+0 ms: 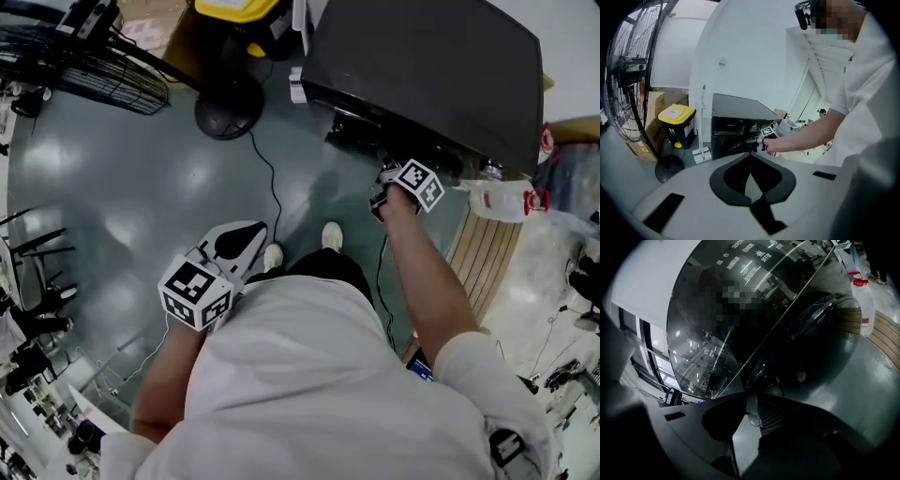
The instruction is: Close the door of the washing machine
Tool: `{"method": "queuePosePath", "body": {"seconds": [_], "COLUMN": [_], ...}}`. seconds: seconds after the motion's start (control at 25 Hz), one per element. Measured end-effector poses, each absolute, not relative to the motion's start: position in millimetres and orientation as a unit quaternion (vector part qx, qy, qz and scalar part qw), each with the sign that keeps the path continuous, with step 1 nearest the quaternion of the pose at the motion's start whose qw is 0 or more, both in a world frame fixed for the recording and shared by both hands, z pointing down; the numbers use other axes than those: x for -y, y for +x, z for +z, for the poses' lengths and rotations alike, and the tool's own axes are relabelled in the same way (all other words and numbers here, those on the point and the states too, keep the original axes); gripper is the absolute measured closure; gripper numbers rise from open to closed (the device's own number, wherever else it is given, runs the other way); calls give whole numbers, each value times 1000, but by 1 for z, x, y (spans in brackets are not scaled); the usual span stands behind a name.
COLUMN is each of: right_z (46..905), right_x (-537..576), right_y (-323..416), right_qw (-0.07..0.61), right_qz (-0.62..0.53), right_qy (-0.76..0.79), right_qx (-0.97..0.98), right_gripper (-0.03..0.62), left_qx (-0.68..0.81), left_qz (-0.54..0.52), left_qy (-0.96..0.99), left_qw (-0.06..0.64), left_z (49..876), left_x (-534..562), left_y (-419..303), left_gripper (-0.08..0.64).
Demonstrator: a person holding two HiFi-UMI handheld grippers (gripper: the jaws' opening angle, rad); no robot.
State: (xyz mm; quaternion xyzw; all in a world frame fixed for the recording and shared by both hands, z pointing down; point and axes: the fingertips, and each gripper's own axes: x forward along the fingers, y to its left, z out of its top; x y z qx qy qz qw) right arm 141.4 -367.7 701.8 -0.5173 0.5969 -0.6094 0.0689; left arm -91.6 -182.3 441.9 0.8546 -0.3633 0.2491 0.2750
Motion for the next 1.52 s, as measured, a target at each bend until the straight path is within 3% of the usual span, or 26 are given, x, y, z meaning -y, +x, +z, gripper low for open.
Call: {"method": "queuePosePath", "body": {"seconds": [0.72,1.52], "right_z": [699,668], "right_x": [373,297], "right_y": [138,122], "right_qw": [93,-35], "right_qz": [-602,-543], "right_qy": [-516,-503], "right_qx": [-602,-672], "right_gripper": [503,517], "left_qx": [343,290], "left_qz": [263,230], "left_qy": [861,895], "left_qw": [270,248], "left_z": [444,429], "left_x": [193,172], "left_y": [-84,-90], "left_gripper": [543,543]}}
